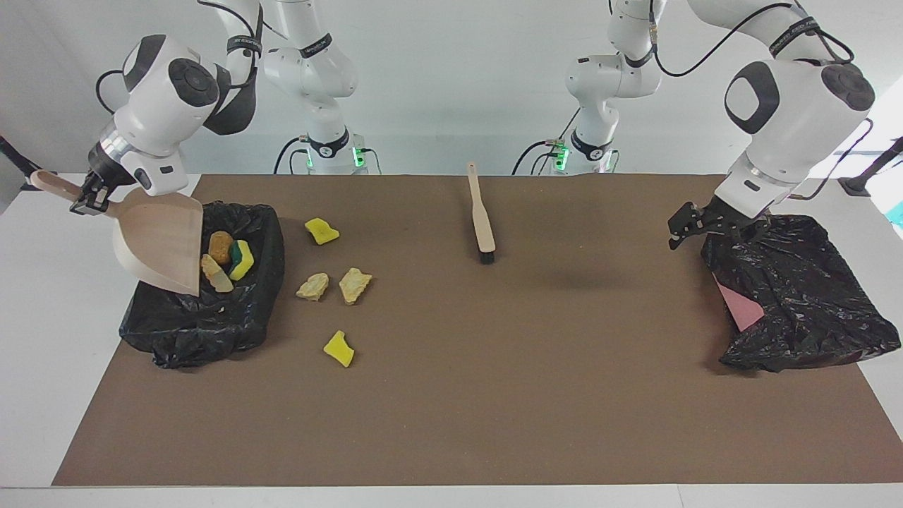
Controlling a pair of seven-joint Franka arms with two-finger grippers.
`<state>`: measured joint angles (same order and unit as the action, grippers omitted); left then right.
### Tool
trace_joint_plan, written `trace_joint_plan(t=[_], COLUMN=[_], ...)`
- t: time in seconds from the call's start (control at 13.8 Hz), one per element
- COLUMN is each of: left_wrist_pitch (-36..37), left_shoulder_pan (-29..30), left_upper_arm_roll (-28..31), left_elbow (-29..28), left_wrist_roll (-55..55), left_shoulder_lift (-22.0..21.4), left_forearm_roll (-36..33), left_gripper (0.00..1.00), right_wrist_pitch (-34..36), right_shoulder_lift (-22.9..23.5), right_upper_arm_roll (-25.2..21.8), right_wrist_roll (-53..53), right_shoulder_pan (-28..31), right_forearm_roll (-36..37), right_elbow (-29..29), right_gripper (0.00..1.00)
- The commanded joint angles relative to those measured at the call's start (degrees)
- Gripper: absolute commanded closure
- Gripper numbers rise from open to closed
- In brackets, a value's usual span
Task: Sweep and dump trash in bin
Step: 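Carry the dustpan over the bag and tip it with the right gripper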
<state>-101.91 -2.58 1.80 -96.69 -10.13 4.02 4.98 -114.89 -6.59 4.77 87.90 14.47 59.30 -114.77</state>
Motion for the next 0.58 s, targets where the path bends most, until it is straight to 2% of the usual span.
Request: trace_joint_plan(t=[0.0, 0.29, 0.51], left_wrist_pitch=[5.22, 10.4, 15.06], left_shoulder_pan=[0.47, 0.47, 0.39], left_upper_arm_roll=[-0.21, -0.04, -0.21], left_elbow=[5.1, 8.36, 11.7], left_wrist_roll=[0.11, 4.15, 7.39], left_shoulder_lift=[0.55, 0.47, 0.47], left_forearm_roll=[-2.69, -4.1, -3.93], left_gripper=[0.0, 0.0, 0.0], right_wrist_pitch=[0.63, 0.64, 2.47], right_shoulder_lift=[-2.28, -2.46, -1.67], right_upper_arm_roll=[0.15, 0.68, 0.77], right_wrist_roll=[-0.45, 0.78, 1.05], right_shoulder_pan=[-0.32, -0.67, -4.08], right_forearm_roll=[4.24, 6.44, 5.92], right_elbow=[-1.25, -0.11, 1.39], right_gripper=[1.0, 1.0, 1.0])
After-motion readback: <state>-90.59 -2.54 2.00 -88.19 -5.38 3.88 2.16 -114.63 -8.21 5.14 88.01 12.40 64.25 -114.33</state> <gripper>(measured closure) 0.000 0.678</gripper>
